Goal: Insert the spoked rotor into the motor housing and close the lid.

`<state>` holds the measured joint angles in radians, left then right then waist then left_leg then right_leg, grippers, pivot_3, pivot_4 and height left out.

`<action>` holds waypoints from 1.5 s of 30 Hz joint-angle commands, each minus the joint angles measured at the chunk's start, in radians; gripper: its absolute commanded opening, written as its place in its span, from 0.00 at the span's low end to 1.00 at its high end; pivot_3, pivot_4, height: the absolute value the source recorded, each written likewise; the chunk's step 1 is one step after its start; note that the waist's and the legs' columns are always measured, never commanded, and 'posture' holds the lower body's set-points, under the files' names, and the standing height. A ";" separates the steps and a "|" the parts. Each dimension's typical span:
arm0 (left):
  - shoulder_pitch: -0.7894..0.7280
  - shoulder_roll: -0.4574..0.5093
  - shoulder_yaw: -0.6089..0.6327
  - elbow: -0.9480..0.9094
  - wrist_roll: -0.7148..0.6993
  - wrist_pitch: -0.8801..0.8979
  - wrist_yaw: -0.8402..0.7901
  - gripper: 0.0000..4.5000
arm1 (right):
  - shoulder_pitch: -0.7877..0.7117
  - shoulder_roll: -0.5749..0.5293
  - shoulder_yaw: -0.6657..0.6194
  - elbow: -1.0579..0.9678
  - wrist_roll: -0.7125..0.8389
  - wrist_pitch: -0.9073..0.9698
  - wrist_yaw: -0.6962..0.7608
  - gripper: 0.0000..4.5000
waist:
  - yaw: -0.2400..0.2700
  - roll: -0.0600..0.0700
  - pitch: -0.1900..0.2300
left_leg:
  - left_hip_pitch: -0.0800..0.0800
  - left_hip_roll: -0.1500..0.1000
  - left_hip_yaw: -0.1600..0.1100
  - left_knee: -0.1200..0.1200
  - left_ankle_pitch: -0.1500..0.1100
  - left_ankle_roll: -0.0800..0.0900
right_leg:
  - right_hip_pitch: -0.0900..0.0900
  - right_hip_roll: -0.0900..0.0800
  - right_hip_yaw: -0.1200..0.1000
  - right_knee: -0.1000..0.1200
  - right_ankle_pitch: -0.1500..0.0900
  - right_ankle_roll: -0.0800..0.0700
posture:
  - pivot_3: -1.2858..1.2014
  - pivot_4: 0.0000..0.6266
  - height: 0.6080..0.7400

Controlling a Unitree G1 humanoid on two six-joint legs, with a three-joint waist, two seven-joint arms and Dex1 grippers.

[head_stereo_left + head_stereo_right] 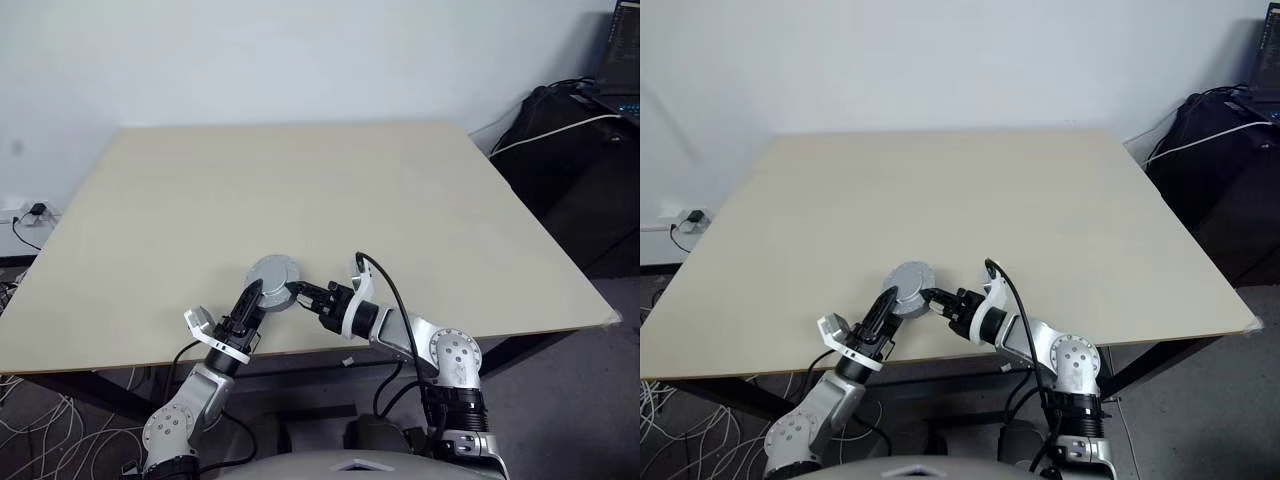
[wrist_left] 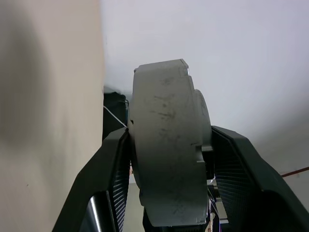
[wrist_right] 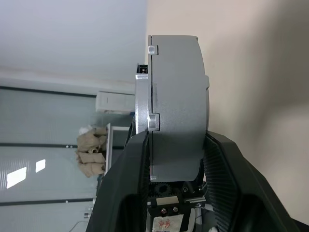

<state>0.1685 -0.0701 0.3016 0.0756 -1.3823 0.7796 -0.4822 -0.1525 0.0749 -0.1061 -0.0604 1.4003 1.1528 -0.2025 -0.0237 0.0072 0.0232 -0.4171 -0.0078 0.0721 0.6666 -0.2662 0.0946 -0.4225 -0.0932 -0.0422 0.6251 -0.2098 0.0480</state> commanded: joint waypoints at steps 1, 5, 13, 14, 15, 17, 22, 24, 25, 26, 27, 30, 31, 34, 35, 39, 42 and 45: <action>-0.015 -0.071 -0.034 -0.044 -0.021 0.004 -0.030 0.48 | -0.005 0.025 0.044 -0.041 -0.002 -0.010 0.045 0.50 | 0.000 0.000 0.000 | 0.000 0.000 0.000 0.000 0.000 0.000 | 0.000 0.001 0.000 0.000 0.000 0.000 | 0.52 0.00 1.00; -0.013 -0.067 -0.034 -0.038 -0.019 0.001 -0.036 0.47 | -0.002 0.019 0.054 -0.051 -0.006 -0.022 0.060 0.80 | 0.001 0.000 0.000 | 0.000 0.000 0.000 0.000 0.000 0.000 | 0.000 0.001 0.000 0.000 0.000 0.000 | 0.52 0.00 1.00; -0.011 -0.075 -0.014 -0.028 -0.005 -0.046 -0.047 0.47 | 0.000 0.017 0.043 -0.056 -0.049 -0.089 0.051 1.00 | 0.001 0.000 0.000 | 0.000 0.000 0.000 0.000 0.000 0.000 | 0.000 0.001 0.000 0.000 0.000 0.000 | 0.52 0.00 1.00; -0.013 -0.082 -0.006 -0.028 0.001 -0.071 -0.043 0.47 | 0.001 0.012 0.040 -0.056 -0.057 -0.095 0.053 1.00 | 0.001 0.000 0.000 | 0.000 0.000 0.000 0.000 0.000 0.000 | 0.000 0.000 0.000 0.000 0.000 0.000 | 0.52 0.00 1.00; -0.013 -0.086 -0.001 -0.028 0.006 -0.090 -0.040 0.47 | 0.002 0.008 0.038 -0.055 -0.062 -0.100 0.054 1.00 | 0.001 0.000 0.000 | 0.000 0.000 0.000 0.000 0.000 0.000 | 0.000 0.000 0.000 0.000 0.000 0.000 | 0.52 0.00 1.00; -0.018 -0.098 0.008 -0.028 0.025 -0.145 -0.025 0.47 | 0.009 0.001 0.029 -0.052 -0.069 -0.109 0.055 1.00 | 0.001 0.000 0.000 | 0.000 0.000 0.000 0.000 0.000 0.000 | 0.000 0.000 0.000 0.000 0.000 0.000 | 0.52 0.00 1.00; -0.047 -0.137 0.030 -0.035 0.092 -0.320 0.044 0.47 | 0.028 -0.005 0.011 -0.068 -0.074 -0.126 0.077 1.00 | 0.006 -0.001 0.000 | 0.000 0.000 0.000 0.000 0.000 0.000 | 0.000 -0.002 0.000 0.000 0.000 0.000 | 0.52 0.00 1.00; -0.075 -0.150 0.049 -0.018 0.117 -0.409 0.081 0.47 | 0.033 -0.007 0.006 -0.072 -0.081 -0.135 0.083 1.00 | 0.010 -0.001 0.000 | 0.000 0.000 0.000 0.000 0.000 0.000 | 0.000 -0.003 0.000 0.000 0.000 0.000 | 0.52 0.00 1.00; -0.093 -0.153 0.060 -0.004 0.133 -0.453 0.102 0.47 | 0.034 -0.009 0.005 -0.071 -0.084 -0.138 0.085 1.00 | 0.011 -0.001 -0.001 | 0.000 0.000 0.000 0.000 0.000 0.000 | 0.000 -0.002 0.000 0.000 0.000 0.000 | 0.52 0.00 1.00; -0.112 -0.155 0.070 0.012 0.141 -0.490 0.120 0.47 | 0.034 -0.010 0.005 -0.072 -0.088 -0.140 0.088 1.00 | 0.013 -0.001 -0.001 | 0.000 0.000 0.000 0.000 0.000 0.000 | 0.000 -0.002 0.000 0.000 0.000 0.000 | 0.52 0.00 1.00; -0.130 -0.153 0.079 0.028 0.148 -0.523 0.131 0.47 | 0.035 -0.010 0.005 -0.073 -0.092 -0.142 0.090 1.00 | 0.013 -0.002 -0.001 | 0.000 0.000 0.000 0.000 0.000 0.000 | 0.000 -0.002 0.000 0.000 0.000 0.000 | 0.52 0.00 1.00; -0.179 -0.147 0.103 0.071 0.161 -0.597 0.159 0.47 | 0.036 -0.010 0.005 -0.074 -0.101 -0.143 0.097 1.00 | 0.013 -0.003 -0.002 | 0.000 0.000 0.000 0.000 0.000 0.000 | 0.001 -0.002 0.000 0.000 0.000 0.000 | 0.52 0.00 1.00; -0.198 -0.142 0.113 0.089 0.165 -0.624 0.168 0.47 | 0.036 -0.010 0.006 -0.074 -0.104 -0.144 0.099 1.00 | 0.013 -0.004 -0.001 | 0.000 0.000 0.000 0.000 0.000 0.000 | 0.001 -0.002 0.000 0.000 0.000 0.000 | 0.52 0.00 1.00; -0.250 -0.126 0.141 0.146 0.180 -0.688 0.195 0.47 | 0.038 -0.008 0.005 -0.074 -0.112 -0.146 0.105 1.00 | 0.014 -0.006 -0.002 | 0.001 -0.001 0.000 0.001 0.000 0.000 | 0.007 0.001 -0.001 0.000 0.000 0.000 | 0.52 0.00 1.00; -0.263 -0.123 0.148 0.161 0.184 -0.706 0.202 0.47 | 0.038 -0.007 0.004 -0.074 -0.115 -0.146 0.107 1.00 | 0.014 -0.006 -0.002 | 0.001 -0.001 0.000 0.001 0.000 0.000 | 0.008 0.001 -0.001 -0.001 0.000 0.000 | 0.52 0.00 1.00; -0.366 -0.103 0.216 0.269 0.194 -0.807 0.248 0.47 | 0.041 -0.005 0.006 -0.075 -0.123 -0.150 0.112 1.00 | 0.014 -0.009 -0.002 | 0.002 -0.001 0.000 0.003 0.000 0.001 | 0.009 0.002 -0.002 0.000 0.001 0.001 | 0.52 0.00 1.00; -0.419 -0.095 0.259 0.328 0.200 -0.842 0.260 0.47 | 0.045 -0.002 0.008 -0.079 -0.127 -0.151 0.113 1.00 | 0.014 -0.012 -0.002 | 0.002 -0.001 -0.001 0.004 0.000 0.001 | 0.010 0.002 -0.003 0.000 0.002 0.002 | 0.52 0.00 1.00; -0.457 -0.083 0.283 0.375 0.204 -0.870 0.262 0.47 | 0.049 0.001 0.008 -0.082 -0.131 -0.151 0.115 1.00 | 0.013 -0.013 -0.002 | 0.002 -0.001 0.000 0.005 0.000 0.002 | 0.011 0.002 -0.002 -0.001 0.002 0.003 | 0.52 0.00 1.00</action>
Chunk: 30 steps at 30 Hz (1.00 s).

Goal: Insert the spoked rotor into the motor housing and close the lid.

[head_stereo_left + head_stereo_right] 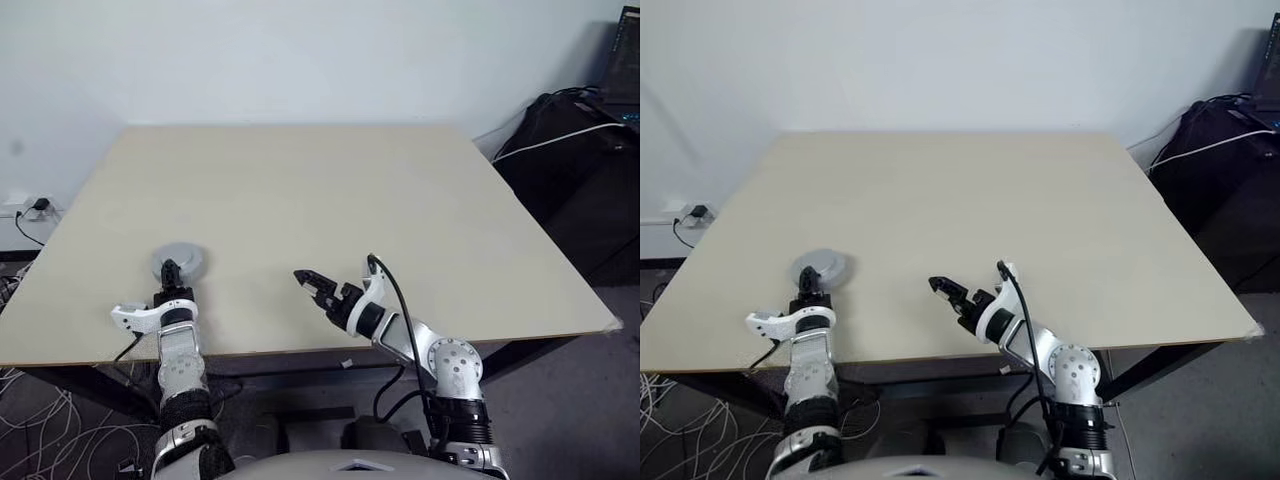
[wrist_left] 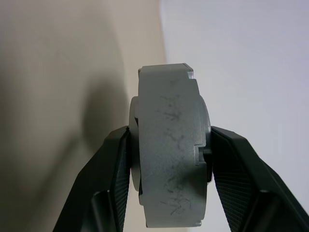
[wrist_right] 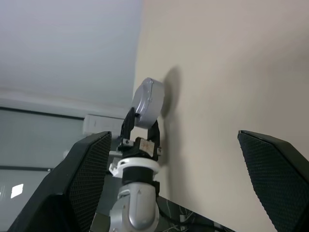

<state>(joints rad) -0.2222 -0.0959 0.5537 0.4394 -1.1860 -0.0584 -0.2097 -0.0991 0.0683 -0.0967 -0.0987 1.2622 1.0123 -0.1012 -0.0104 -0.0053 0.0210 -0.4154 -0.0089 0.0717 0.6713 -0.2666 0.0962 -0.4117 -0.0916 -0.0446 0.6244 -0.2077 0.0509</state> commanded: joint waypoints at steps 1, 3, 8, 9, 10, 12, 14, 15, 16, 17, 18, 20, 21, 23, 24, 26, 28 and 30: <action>-0.078 -0.051 0.034 0.028 0.013 -0.042 -0.009 0.47 | -0.003 0.008 -0.002 -0.044 0.007 -0.010 0.015 1.00 | -0.001 -0.001 0.000 | 0.000 0.000 0.000 0.001 0.000 0.000 | 0.000 0.000 0.000 0.000 0.000 0.000 | 0.52 0.00 1.00; -0.103 -0.042 0.047 0.061 0.022 -0.065 0.004 0.47 | -0.002 0.008 -0.003 -0.045 0.007 -0.010 0.015 1.00 | -0.001 -0.001 0.000 | 0.000 0.000 0.000 0.001 0.000 0.000 | 0.000 0.000 0.000 0.000 0.001 0.001 | 0.52 0.00 1.00; -0.153 -0.037 0.095 0.120 0.050 -0.113 0.040 0.47 | 0.002 0.010 -0.001 -0.048 0.004 -0.009 0.015 1.00 | 0.000 -0.001 0.000 | 0.000 0.000 0.000 0.004 0.000 0.001 | 0.002 0.000 0.000 0.000 0.002 0.003 | 0.52 0.00 1.00; -0.158 -0.038 0.103 0.125 0.056 -0.118 0.046 0.47 | 0.003 0.010 -0.001 -0.049 0.004 -0.009 0.014 1.00 | 0.000 -0.001 0.000 | 0.000 0.000 0.000 0.004 -0.001 0.001 | 0.002 0.000 0.000 0.000 0.002 0.003 | 0.52 0.00 1.00; -0.161 -0.039 0.108 0.127 0.062 -0.120 0.052 0.47 | 0.004 0.011 -0.001 -0.049 0.004 -0.009 0.013 1.00 | 0.000 -0.001 0.000 | 0.000 0.000 0.000 0.005 -0.001 0.001 | 0.001 0.000 0.000 0.000 0.002 0.003 | 0.52 0.00 1.00; -0.162 -0.044 0.115 0.127 0.077 -0.123 0.068 0.47 | 0.006 0.011 -0.001 -0.052 0.005 -0.008 0.012 1.00 | 0.000 -0.001 0.000 | 0.000 0.000 0.000 0.005 -0.001 0.002 | 0.001 0.000 0.000 0.000 0.002 0.003 | 0.52 0.00 1.00; -0.161 -0.049 0.121 0.126 0.104 -0.138 0.110 0.47 | 0.008 0.012 -0.001 -0.053 0.005 -0.008 0.012 1.00 | 0.000 -0.001 0.000 | 0.000 0.000 0.000 0.005 -0.001 0.002 | 0.001 0.000 0.000 0.000 0.002 0.003 | 0.52 0.00 1.00; -0.159 -0.052 0.122 0.124 0.114 -0.143 0.129 0.59 | 0.009 0.013 -0.001 -0.052 0.005 -0.008 0.011 1.00 | 0.000 -0.001 0.000 | 0.000 0.000 0.000 0.005 -0.001 0.002 | 0.001 0.000 0.000 0.000 0.002 0.003 | 0.52 0.00 1.00; -0.157 -0.053 0.122 0.121 0.124 -0.146 0.146 0.64 | 0.009 0.014 0.000 -0.052 0.004 -0.009 0.011 1.00 | 0.000 -0.001 0.000 | 0.000 0.000 0.000 0.005 -0.001 0.002 | 0.001 0.000 0.000 0.000 0.002 0.003 | 0.52 0.00 1.00; -0.154 -0.053 0.119 0.118 0.135 -0.146 0.162 0.69 | 0.009 0.015 0.001 -0.052 0.004 -0.009 0.011 1.00 | 0.000 0.000 0.000 | 0.001 0.000 0.000 0.005 -0.002 0.002 | 0.001 0.000 0.000 0.000 0.002 0.003 | 0.52 0.00 1.00; -0.152 -0.054 0.118 0.114 0.143 -0.145 0.171 0.76 | 0.009 0.016 0.001 -0.051 0.003 -0.009 0.010 1.00 | -0.001 0.001 -0.001 | 0.002 0.000 0.000 0.005 -0.002 0.002 | 0.001 0.000 0.000 0.000 0.002 0.003 | 0.52 0.00 1.00; -0.147 -0.059 0.116 0.099 0.159 -0.148 0.191 0.91 | 0.008 0.017 0.001 -0.049 0.004 -0.009 0.009 1.00 | -0.002 0.004 -0.003 | 0.004 0.001 0.000 0.005 -0.003 -0.001 | 0.002 0.000 0.000 0.000 0.002 0.004 | 0.52 0.00 1.00; -0.141 -0.061 0.112 0.087 0.168 -0.145 0.205 0.98 | 0.007 0.017 0.001 -0.049 0.003 -0.009 0.009 1.00 | -0.003 0.004 -0.003 | 0.004 0.001 0.000 0.006 -0.004 -0.002 | 0.002 0.000 0.000 0.000 0.003 0.004 | 0.52 0.00 1.00; -0.126 -0.070 0.103 0.056 0.186 -0.139 0.228 1.00 | 0.007 0.018 0.002 -0.050 0.004 -0.009 0.008 1.00 | -0.004 0.006 -0.004 | 0.004 0.001 0.000 0.006 -0.004 -0.002 | 0.002 0.000 0.000 0.000 0.003 0.004 | 0.52 0.00 1.00; -0.116 -0.077 0.098 0.035 0.192 -0.134 0.237 1.00 | 0.008 0.018 0.002 -0.050 0.004 -0.009 0.007 1.00 | -0.005 0.005 -0.005 | 0.004 0.001 0.000 0.006 -0.004 -0.002 | 0.002 0.000 0.000 0.000 0.003 0.004 | 0.52 0.00 1.00; -0.089 -0.092 0.083 -0.010 0.202 -0.119 0.262 1.00 | 0.008 0.018 0.002 -0.049 0.004 -0.009 0.008 1.00 | -0.007 0.005 -0.005 | 0.003 0.001 0.000 0.006 -0.004 -0.002 | 0.001 0.000 0.001 0.000 0.003 0.004 | 0.52 0.00 1.00; -0.052 -0.110 0.063 -0.063 0.212 -0.102 0.287 1.00 | 0.009 0.019 0.002 -0.049 0.004 -0.010 0.007 1.00 | -0.010 0.005 -0.005 | 0.002 0.001 0.001 0.006 -0.004 -0.002 | 0.001 0.000 0.001 0.000 0.003 0.004 | 0.52 0.00 1.00; -0.004 -0.129 0.036 -0.123 0.218 -0.078 0.312 1.00 | 0.008 0.018 0.001 -0.045 0.003 -0.010 0.010 1.00 | -0.009 0.004 -0.004 | 0.000 0.001 0.001 0.006 -0.004 -0.001 | 0.001 0.000 0.002 0.001 0.003 0.004 | 0.52 0.00 1.00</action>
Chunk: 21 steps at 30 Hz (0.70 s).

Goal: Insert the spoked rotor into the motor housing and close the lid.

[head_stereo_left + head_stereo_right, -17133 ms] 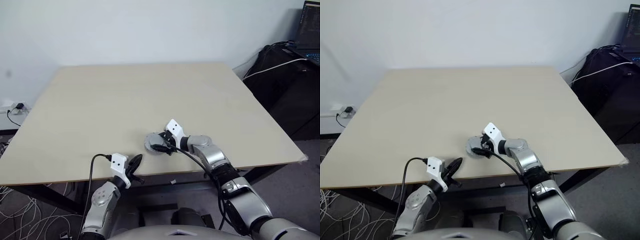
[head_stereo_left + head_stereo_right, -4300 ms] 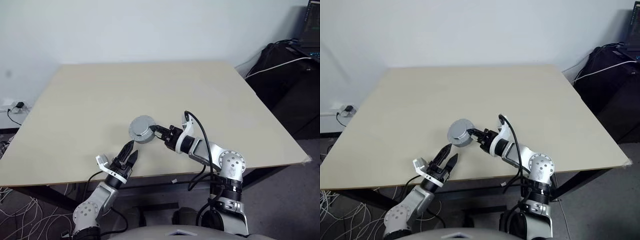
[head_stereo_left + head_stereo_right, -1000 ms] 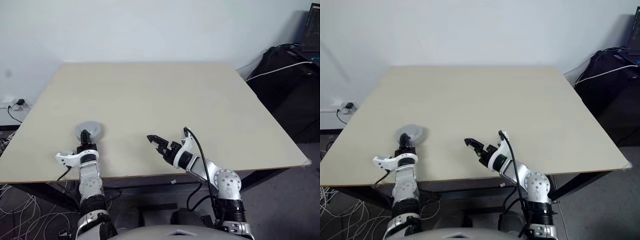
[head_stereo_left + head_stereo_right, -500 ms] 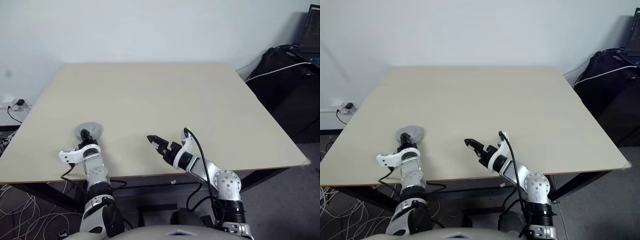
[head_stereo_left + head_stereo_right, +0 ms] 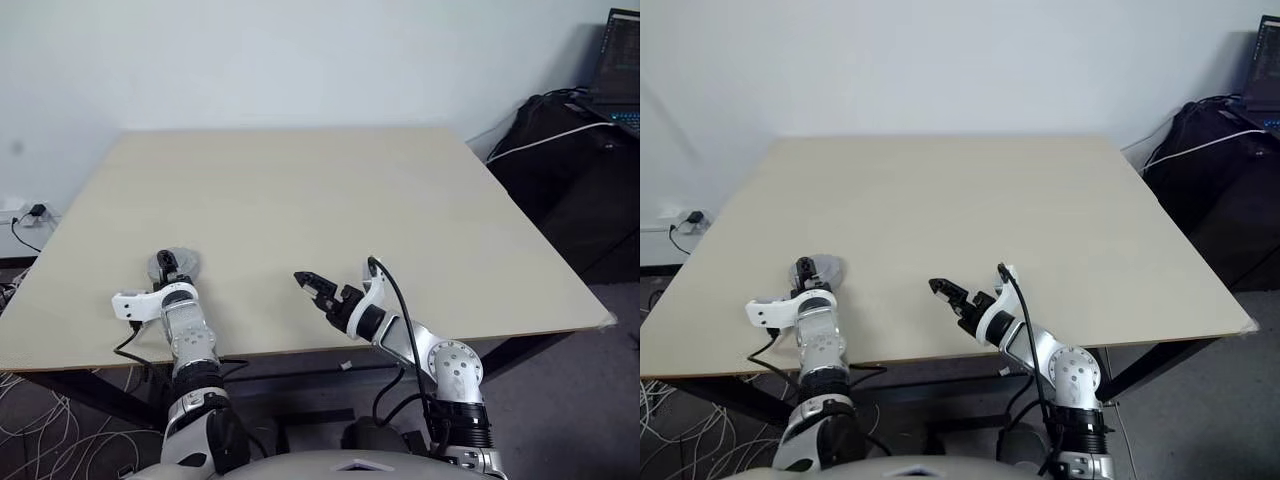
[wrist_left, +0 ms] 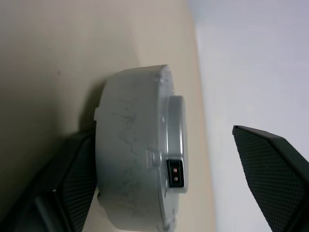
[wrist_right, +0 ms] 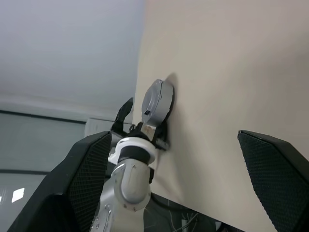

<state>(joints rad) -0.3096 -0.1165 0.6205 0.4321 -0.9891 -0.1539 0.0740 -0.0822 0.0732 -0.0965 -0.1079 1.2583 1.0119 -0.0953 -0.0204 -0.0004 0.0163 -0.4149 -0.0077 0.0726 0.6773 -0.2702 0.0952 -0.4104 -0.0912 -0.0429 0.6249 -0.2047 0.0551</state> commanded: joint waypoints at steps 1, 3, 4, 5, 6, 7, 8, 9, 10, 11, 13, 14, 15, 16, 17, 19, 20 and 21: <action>0.106 -0.117 -0.042 -0.141 0.022 0.029 0.040 1.00 | -0.010 0.014 0.000 -0.033 0.007 -0.010 0.005 1.00 | 0.003 -0.001 0.000 | 0.000 0.000 0.000 0.000 0.001 0.001 | 0.000 0.000 0.000 0.000 0.000 0.000 | 0.52 0.00 1.00; 0.158 -0.136 -0.060 -0.192 0.024 0.054 0.062 1.00 | -0.013 0.015 -0.001 -0.028 0.006 -0.011 0.007 1.00 | 0.005 -0.001 0.000 | 0.000 0.000 0.000 0.000 0.000 0.000 | -0.001 0.000 0.000 0.000 0.000 0.000 | 0.52 0.00 1.00; 0.185 -0.144 -0.067 -0.218 0.022 0.068 0.073 1.00 | -0.015 0.015 -0.001 -0.025 0.005 -0.012 0.008 1.00 | 0.006 0.000 0.000 | 0.001 0.000 0.000 0.000 -0.001 -0.002 | -0.002 -0.001 0.000 -0.001 0.000 0.000 | 0.52 0.00 1.00; 0.207 -0.150 -0.073 -0.240 0.019 0.079 0.081 1.00 | -0.016 0.016 -0.001 -0.023 0.006 -0.012 0.009 1.00 | 0.007 0.000 0.000 | 0.001 0.000 0.000 0.000 -0.001 -0.001 | -0.002 -0.001 0.000 -0.001 0.000 0.000 | 0.52 0.00 1.00; 0.234 -0.155 -0.084 -0.262 0.016 0.096 0.089 1.00 | -0.017 0.017 -0.001 -0.021 0.007 -0.012 0.010 1.00 | 0.006 0.002 -0.001 | 0.002 0.000 0.000 0.000 -0.001 -0.001 | -0.002 -0.003 0.000 -0.001 0.000 0.000 | 0.52 0.00 1.00; 0.266 -0.157 -0.101 -0.286 0.009 0.112 0.096 1.00 | -0.017 0.019 0.001 -0.021 0.007 -0.011 0.010 1.00 | 0.005 0.002 -0.001 | 0.003 -0.001 0.001 0.000 -0.002 -0.001 | -0.001 -0.005 0.001 -0.002 0.000 0.000 | 0.52 0.00 1.00; 0.294 -0.161 -0.113 -0.307 -0.001 0.129 0.101 1.00 | -0.016 0.019 0.003 -0.021 0.007 -0.011 0.010 1.00 | 0.004 0.001 -0.001 | 0.003 0.000 0.001 0.000 -0.002 -0.001 | -0.002 -0.006 0.001 -0.002 0.000 0.000 | 0.52 0.00 1.00; 0.316 -0.163 -0.123 -0.325 -0.011 0.145 0.106 1.00 | -0.016 0.019 0.004 -0.021 0.007 -0.010 0.011 1.00 | 0.002 0.003 -0.002 | 0.002 0.001 0.001 0.000 -0.003 -0.001 | -0.003 -0.005 0.001 -0.002 0.000 0.000 | 0.52 0.00 1.00; 0.341 -0.163 -0.136 -0.345 -0.020 0.164 0.108 1.00 | -0.016 0.020 0.004 -0.020 0.007 -0.010 0.011 1.00 | 0.001 0.004 -0.002 | 0.002 0.001 0.001 0.000 -0.003 -0.001 | -0.002 -0.006 0.001 -0.002 0.000 0.000 | 0.52 0.00 1.00; 0.364 -0.162 -0.150 -0.366 -0.033 0.190 0.108 1.00 | -0.016 0.019 0.004 -0.019 0.008 -0.009 0.011 1.00 | 0.001 0.005 -0.002 | 0.002 0.001 0.001 -0.001 -0.003 -0.001 | -0.002 -0.006 0.001 -0.002 0.000 0.000 | 0.52 0.00 1.00; 0.426 -0.148 -0.199 -0.417 -0.063 0.282 0.108 1.00 | -0.017 0.017 0.003 -0.017 0.009 -0.007 0.012 1.00 | 0.001 0.006 -0.003 | 0.002 0.001 0.000 -0.001 -0.003 -0.001 | -0.002 -0.006 0.001 -0.002 0.000 0.000 | 0.52 0.00 1.00; 0.455 -0.140 -0.223 -0.442 -0.079 0.324 0.097 1.00 | -0.017 0.015 0.003 -0.016 0.008 -0.006 0.014 1.00 | 0.001 0.008 -0.003 | 0.002 0.001 0.000 -0.001 -0.003 -0.001 | -0.003 -0.006 0.001 -0.002 0.000 0.000 | 0.52 0.00 1.00; 0.489 -0.116 -0.260 -0.473 -0.099 0.396 0.091 1.00 | -0.015 0.013 0.002 -0.016 0.009 -0.005 0.014 1.00 | 0.001 0.009 -0.004 | 0.002 0.001 0.001 -0.001 -0.003 -0.001 | -0.003 -0.006 0.001 -0.002 0.000 0.000 | 0.52 0.00 1.00; 0.515 -0.097 -0.288 -0.496 -0.111 0.447 0.083 1.00 | -0.014 0.012 0.001 -0.017 0.009 -0.004 0.015 1.00 | 0.004 0.011 -0.005 | 0.002 0.000 0.001 -0.001 -0.003 -0.001 | -0.003 -0.007 0.001 -0.003 0.000 0.000 | 0.52 0.00 1.00; 0.540 -0.069 -0.326 -0.524 -0.125 0.503 0.053 1.00 | -0.011 0.008 0.001 -0.021 0.006 -0.004 0.017 1.00 | 0.011 0.015 -0.006 | 0.002 0.000 0.001 -0.001 -0.003 -0.001 | -0.002 -0.007 0.001 -0.003 0.000 0.000 | 0.52 0.00 1.00; 0.575 0.004 -0.412 -0.583 -0.106 0.589 -0.033 1.00 | -0.001 -0.007 0.012 -0.040 -0.024 -0.015 0.033 1.00 | 0.018 0.020 -0.006 | 0.001 -0.001 0.001 -0.001 -0.004 0.000 | -0.002 -0.009 0.000 -0.004 0.000 0.000 | 0.52 0.00 1.00; 0.582 0.030 -0.446 -0.609 -0.088 0.608 -0.079 1.00 | 0.006 -0.021 0.023 -0.056 -0.052 -0.026 0.051 1.00 | 0.021 0.021 -0.006 | 0.001 -0.002 0.001 -0.001 -0.004 0.000 | -0.002 -0.009 0.000 -0.005 0.000 0.000 | 0.52 0.00 1.00; 0.584 0.053 -0.476 -0.631 -0.061 0.614 -0.122 1.00 | 0.013 -0.037 0.040 -0.074 -0.090 -0.042 0.070 1.00 | 0.023 0.021 -0.006 | 0.001 -0.002 0.002 -0.001 -0.004 0.000 | -0.002 -0.008 0.000 -0.005 0.000 0.000 | 0.52 0.00 1.00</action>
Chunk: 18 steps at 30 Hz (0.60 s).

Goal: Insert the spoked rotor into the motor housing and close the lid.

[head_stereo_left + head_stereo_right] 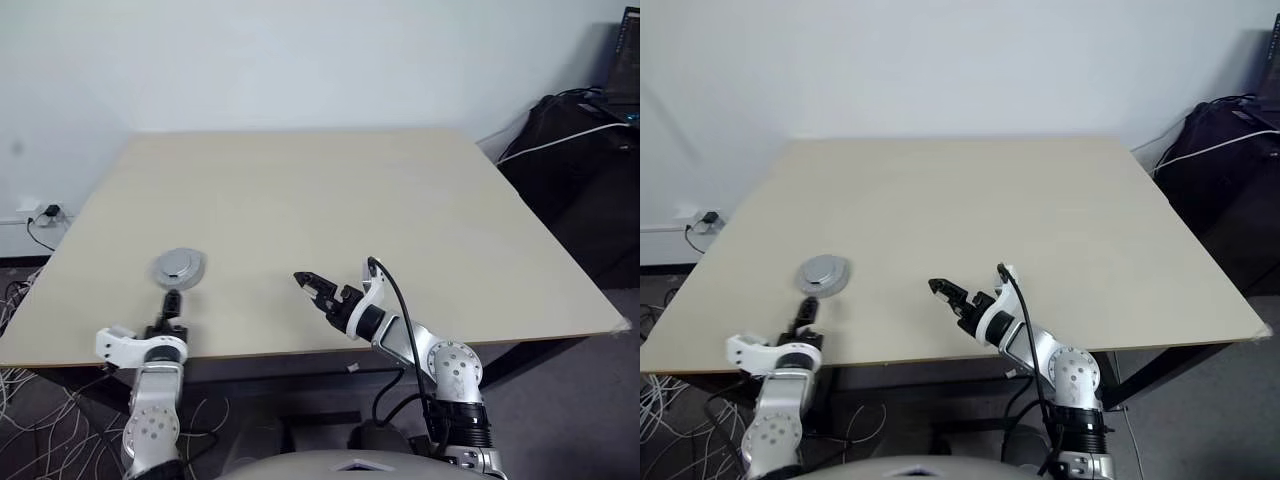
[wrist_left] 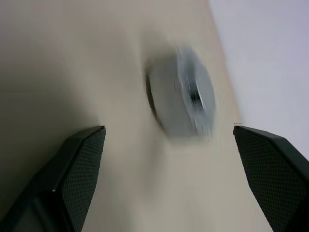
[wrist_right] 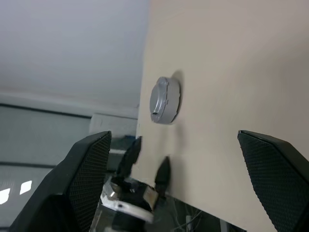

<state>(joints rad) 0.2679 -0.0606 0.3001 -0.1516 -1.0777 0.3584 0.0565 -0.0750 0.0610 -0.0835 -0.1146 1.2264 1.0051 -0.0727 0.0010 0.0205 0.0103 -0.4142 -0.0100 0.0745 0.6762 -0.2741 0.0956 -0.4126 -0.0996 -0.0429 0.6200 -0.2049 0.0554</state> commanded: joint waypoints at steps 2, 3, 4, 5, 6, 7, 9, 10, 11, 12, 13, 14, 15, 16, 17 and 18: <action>0.006 0.034 -0.203 -0.081 0.084 0.100 -0.173 1.00 | 0.021 -0.054 0.059 -0.102 -0.126 -0.067 0.082 1.00 | 0.001 -0.001 0.001 | -0.001 0.000 0.001 0.000 0.000 0.000 | 0.000 0.001 0.000 0.000 0.000 0.000 | 0.52 0.00 1.00; 0.002 0.063 -0.238 -0.098 0.136 0.086 -0.215 1.00 | 0.034 -0.083 0.092 -0.131 -0.192 -0.100 0.105 1.00 | -0.002 -0.002 0.002 | -0.001 0.000 0.001 0.000 0.000 0.000 | 0.000 0.001 0.000 0.000 0.000 0.000 | 0.52 0.00 1.00; 0.000 0.082 -0.261 -0.107 0.173 0.074 -0.244 1.00 | 0.044 -0.103 0.117 -0.151 -0.240 -0.125 0.123 1.00 | -0.007 -0.004 0.003 | -0.001 0.001 0.001 0.000 0.000 0.000 | -0.001 0.001 0.001 -0.001 0.000 0.001 | 0.52 0.00 1.00; -0.007 0.119 -0.301 -0.112 0.251 0.040 -0.283 1.00 | 0.066 -0.125 0.143 -0.177 -0.307 -0.181 0.149 1.00 | -0.013 -0.004 0.003 | -0.001 0.002 0.001 0.000 0.000 0.000 | -0.002 0.002 0.001 -0.001 0.000 0.001 | 0.52 0.00 1.00; -0.012 0.147 -0.332 -0.112 0.315 0.008 -0.315 1.00 | 0.087 -0.135 0.154 -0.195 -0.348 -0.222 0.167 1.00 | -0.015 -0.004 0.003 | 0.000 0.003 0.001 -0.003 0.000 -0.001 | -0.003 0.003 0.001 -0.001 0.000 0.000 | 0.52 0.00 1.00; -0.016 0.168 -0.356 -0.110 0.368 -0.025 -0.343 1.00 | 0.110 -0.153 0.172 -0.215 -0.405 -0.278 0.189 1.00 | -0.016 -0.004 0.003 | 0.000 0.002 0.001 -0.005 0.001 -0.001 | -0.003 0.003 0.001 -0.001 -0.001 -0.001 | 0.52 0.00 1.00; -0.020 0.199 -0.392 -0.099 0.457 -0.095 -0.392 1.00 | 0.154 -0.185 0.206 -0.246 -0.527 -0.396 0.223 1.00 | -0.016 -0.004 0.003 | 0.002 0.002 0.002 -0.012 0.003 -0.005 | -0.004 0.004 0.002 -0.001 -0.002 -0.003 | 0.52 0.00 1.00; -0.020 0.205 -0.402 -0.092 0.490 -0.127 -0.411 1.00 | 0.174 -0.201 0.224 -0.255 -0.588 -0.451 0.233 1.00 | -0.015 -0.004 0.003 | 0.002 0.002 0.002 -0.014 0.004 -0.006 | -0.005 0.004 0.002 -0.001 -0.003 -0.005 | 0.52 0.00 1.00; -0.020 0.204 -0.407 -0.085 0.514 -0.152 -0.424 1.00 | 0.190 -0.212 0.237 -0.260 -0.635 -0.491 0.240 1.00 | -0.013 -0.004 0.003 | 0.002 0.002 0.002 -0.015 0.004 -0.007 | -0.006 0.005 0.001 -0.001 -0.004 -0.006 | 0.52 0.00 1.00; -0.021 0.204 -0.413 -0.079 0.542 -0.183 -0.436 1.00 | 0.214 -0.219 0.248 -0.260 -0.704 -0.569 0.241 1.00 | -0.012 -0.004 0.003 | 0.001 0.003 0.002 -0.015 0.004 -0.007 | -0.007 0.006 0.001 -0.001 -0.004 -0.007 | 0.52 0.00 1.00; -0.023 0.205 -0.420 -0.066 0.582 -0.235 -0.456 1.00 | 0.235 -0.230 0.262 -0.255 -0.772 -0.648 0.248 1.00 | -0.011 -0.004 0.003 | 0.000 0.002 0.002 -0.015 0.004 -0.008 | -0.008 0.006 0.001 -0.001 -0.004 -0.007 | 0.52 0.00 1.00; -0.025 0.211 -0.432 -0.048 0.634 -0.296 -0.474 1.00 | 0.251 -0.248 0.278 -0.245 -0.840 -0.712 0.253 1.00 | -0.011 -0.005 0.003 | 0.000 0.002 0.002 -0.015 0.004 -0.008 | -0.008 0.008 0.001 -0.001 -0.005 -0.007 | 0.52 0.00 1.00; -0.026 0.220 -0.446 -0.029 0.684 -0.352 -0.492 1.00 | 0.265 -0.262 0.290 -0.231 -0.895 -0.762 0.259 1.00 | -0.011 -0.005 0.003 | 0.000 0.002 0.002 -0.015 0.004 -0.008 | -0.008 0.008 0.001 -0.001 -0.005 -0.006 | 0.52 0.00 1.00; -0.027 0.231 -0.462 -0.007 0.740 -0.416 -0.508 1.00 | 0.278 -0.281 0.304 -0.213 -0.948 -0.806 0.266 1.00 | -0.010 -0.005 0.003 | 0.000 0.002 0.002 -0.015 0.004 -0.008 | -0.007 0.008 0.002 -0.001 -0.005 -0.006 | 0.52 0.00 1.00; -0.026 0.236 -0.472 0.011 0.780 -0.468 -0.517 1.00 | 0.288 -0.300 0.317 -0.195 -1.000 -0.851 0.270 1.00 | -0.010 -0.006 0.004 | 0.001 0.002 0.002 -0.014 0.004 -0.007 | -0.007 0.008 0.002 -0.001 -0.005 -0.006 | 0.52 0.00 1.00; -0.024 0.236 -0.476 0.023 0.804 -0.502 -0.521 1.00 | 0.298 -0.310 0.325 -0.180 -1.038 -0.888 0.274 1.00 | -0.010 -0.006 0.004 | 0.003 0.002 0.002 -0.014 0.003 -0.007 | -0.005 0.007 0.001 -0.001 -0.005 -0.006 | 0.52 0.00 1.00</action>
<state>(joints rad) 0.2538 0.1734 -0.1591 -0.1352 -0.3302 -0.0572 -0.4438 0.2226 -0.2436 0.2265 -0.3003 0.2592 0.2003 0.1896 -0.0093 0.0141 0.0143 -0.4108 -0.0084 0.0769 0.6626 -0.2708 0.0888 -0.4163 -0.0939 -0.0415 0.6186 -0.2100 0.0497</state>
